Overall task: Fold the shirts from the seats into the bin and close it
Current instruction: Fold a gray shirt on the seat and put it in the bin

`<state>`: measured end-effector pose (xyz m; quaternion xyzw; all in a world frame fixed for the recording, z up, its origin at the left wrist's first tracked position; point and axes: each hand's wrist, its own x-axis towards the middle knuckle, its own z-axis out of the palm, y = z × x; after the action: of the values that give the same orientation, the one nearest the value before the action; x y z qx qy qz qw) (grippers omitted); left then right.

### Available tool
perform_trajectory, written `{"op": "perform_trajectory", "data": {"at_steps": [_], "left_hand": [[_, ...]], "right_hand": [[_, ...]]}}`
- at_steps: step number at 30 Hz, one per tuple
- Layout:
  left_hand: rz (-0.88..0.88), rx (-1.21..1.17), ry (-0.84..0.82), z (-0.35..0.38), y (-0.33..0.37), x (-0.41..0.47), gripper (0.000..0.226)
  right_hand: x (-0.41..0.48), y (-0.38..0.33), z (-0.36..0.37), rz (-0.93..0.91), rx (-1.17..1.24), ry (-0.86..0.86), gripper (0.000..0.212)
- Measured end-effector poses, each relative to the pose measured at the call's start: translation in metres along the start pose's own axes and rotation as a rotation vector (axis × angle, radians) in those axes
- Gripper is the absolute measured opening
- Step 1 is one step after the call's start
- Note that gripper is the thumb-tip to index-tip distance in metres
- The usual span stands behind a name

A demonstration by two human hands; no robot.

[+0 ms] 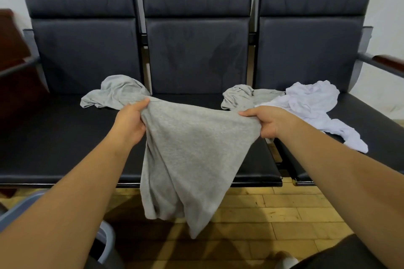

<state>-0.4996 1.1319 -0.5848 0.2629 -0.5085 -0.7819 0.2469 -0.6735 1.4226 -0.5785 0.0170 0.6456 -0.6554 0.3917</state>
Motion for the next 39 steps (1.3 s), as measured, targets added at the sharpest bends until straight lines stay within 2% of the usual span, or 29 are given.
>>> {"op": "perform_trajectory", "data": {"at_steps": [3,6,8,10,12,13,15,16,19,22,25,27,30,33,35,37,39], "left_hand": [[0.097,0.327,0.041,0.002,0.012,-0.008,0.041],[0.212,0.636,0.152,0.009,0.039,-0.018,0.028],[0.234,0.668,0.166,0.013,0.067,-0.024,0.032],[0.214,0.538,0.160,0.013,0.099,-0.025,0.041],[0.162,0.351,0.147,0.013,0.124,-0.025,0.041],[0.138,0.300,0.134,0.016,0.133,-0.030,0.040],[0.131,0.284,0.118,0.017,0.145,-0.037,0.040],[0.129,0.292,0.106,0.018,0.149,-0.042,0.040],[0.070,0.290,0.031,0.014,0.155,-0.054,0.029],[0.050,0.256,-0.025,0.012,0.159,-0.064,0.031],[0.057,0.280,-0.038,0.015,0.158,-0.069,0.032],[0.069,0.295,-0.044,0.020,0.155,-0.072,0.028],[0.082,0.298,-0.048,0.026,0.143,-0.073,0.019],[0.056,0.332,-0.087,0.035,0.120,-0.075,0.027],[0.068,0.397,-0.173,0.047,0.100,-0.083,0.028],[0.117,0.448,-0.331,0.060,0.077,-0.092,0.030],[0.127,0.590,-0.514,0.069,0.055,-0.096,0.047]], "right_hand": [[-0.010,-0.009,0.008,-0.279,-0.363,0.298,0.027],[-0.029,-0.033,0.014,-0.500,-0.663,0.378,0.029],[-0.046,-0.062,0.018,-0.637,-0.599,0.372,0.028],[-0.062,-0.090,0.024,-0.735,-0.286,0.300,0.026],[-0.073,-0.109,0.029,-0.680,0.032,0.188,0.016],[-0.079,-0.112,0.030,-0.562,0.066,0.134,0.009],[-0.089,-0.109,0.029,-0.308,-0.048,0.098,0.010],[-0.090,-0.107,0.026,-0.245,-0.098,0.085,0.015],[-0.097,-0.106,0.016,-0.335,-0.138,0.104,0.025],[-0.101,-0.105,0.014,-0.406,-0.243,0.181,0.029],[-0.109,-0.107,0.015,-0.341,-0.380,0.215,0.031],[-0.113,-0.111,0.017,-0.259,-0.299,0.160,0.026],[-0.118,-0.111,0.024,-0.174,-0.194,-0.030,0.028],[-0.115,-0.102,0.037,-0.227,-0.217,-0.125,0.023],[-0.109,-0.091,0.050,-0.340,-0.328,-0.137,0.025],[-0.105,-0.080,0.065,-0.392,-0.462,-0.194,0.025],[-0.100,-0.068,0.079,-0.388,-0.537,-0.283,0.022]]}}
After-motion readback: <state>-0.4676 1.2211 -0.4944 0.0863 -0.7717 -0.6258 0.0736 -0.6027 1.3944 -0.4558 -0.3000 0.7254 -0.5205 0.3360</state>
